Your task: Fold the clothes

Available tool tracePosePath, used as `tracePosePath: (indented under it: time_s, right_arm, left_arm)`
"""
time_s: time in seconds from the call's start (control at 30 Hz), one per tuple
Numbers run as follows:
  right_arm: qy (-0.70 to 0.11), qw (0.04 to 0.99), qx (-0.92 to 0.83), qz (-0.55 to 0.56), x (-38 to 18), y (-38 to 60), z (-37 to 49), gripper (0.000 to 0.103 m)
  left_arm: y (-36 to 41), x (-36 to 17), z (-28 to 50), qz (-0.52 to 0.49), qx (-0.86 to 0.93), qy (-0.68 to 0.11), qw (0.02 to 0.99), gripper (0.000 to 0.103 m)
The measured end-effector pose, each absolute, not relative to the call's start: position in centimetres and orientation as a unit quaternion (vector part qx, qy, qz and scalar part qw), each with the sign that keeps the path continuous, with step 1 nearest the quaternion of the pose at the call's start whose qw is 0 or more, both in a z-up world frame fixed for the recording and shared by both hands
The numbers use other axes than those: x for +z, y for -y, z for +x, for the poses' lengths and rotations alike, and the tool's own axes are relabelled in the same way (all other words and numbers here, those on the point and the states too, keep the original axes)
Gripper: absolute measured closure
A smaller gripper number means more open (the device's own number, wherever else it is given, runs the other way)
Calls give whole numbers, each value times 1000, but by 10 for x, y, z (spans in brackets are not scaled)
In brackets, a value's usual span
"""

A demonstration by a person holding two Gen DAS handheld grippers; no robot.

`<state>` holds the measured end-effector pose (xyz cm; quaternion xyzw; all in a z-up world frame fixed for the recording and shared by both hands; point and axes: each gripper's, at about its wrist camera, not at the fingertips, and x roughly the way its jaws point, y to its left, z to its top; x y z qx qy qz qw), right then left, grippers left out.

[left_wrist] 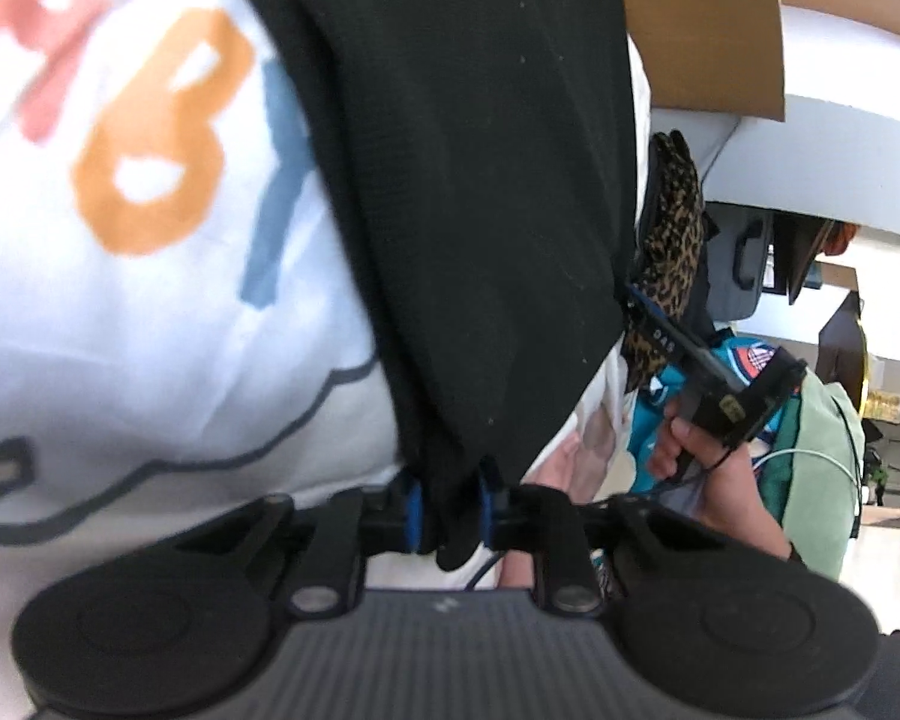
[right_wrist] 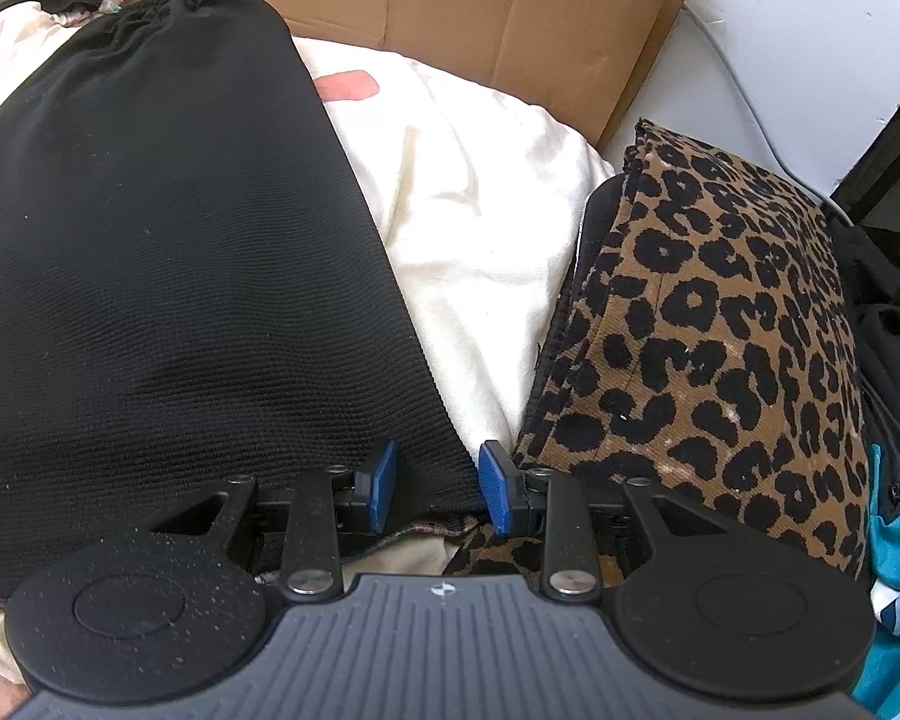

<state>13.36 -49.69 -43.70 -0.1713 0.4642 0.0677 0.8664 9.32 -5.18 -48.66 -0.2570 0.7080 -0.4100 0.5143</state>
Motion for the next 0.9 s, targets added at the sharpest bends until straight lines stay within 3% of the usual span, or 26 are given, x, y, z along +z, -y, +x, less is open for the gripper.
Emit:
tracePosePath:
  time_s: [0.37, 0.9]
  right_arm:
    - [-469, 865, 66, -162, -433, 498, 137, 66]
    - [-477, 864, 105, -120, -419, 511, 139, 66]
  left_arm:
    - [62, -477, 97, -218, -418, -711, 522, 98]
    - [59, -423, 122, -77, -433, -713, 546, 99]
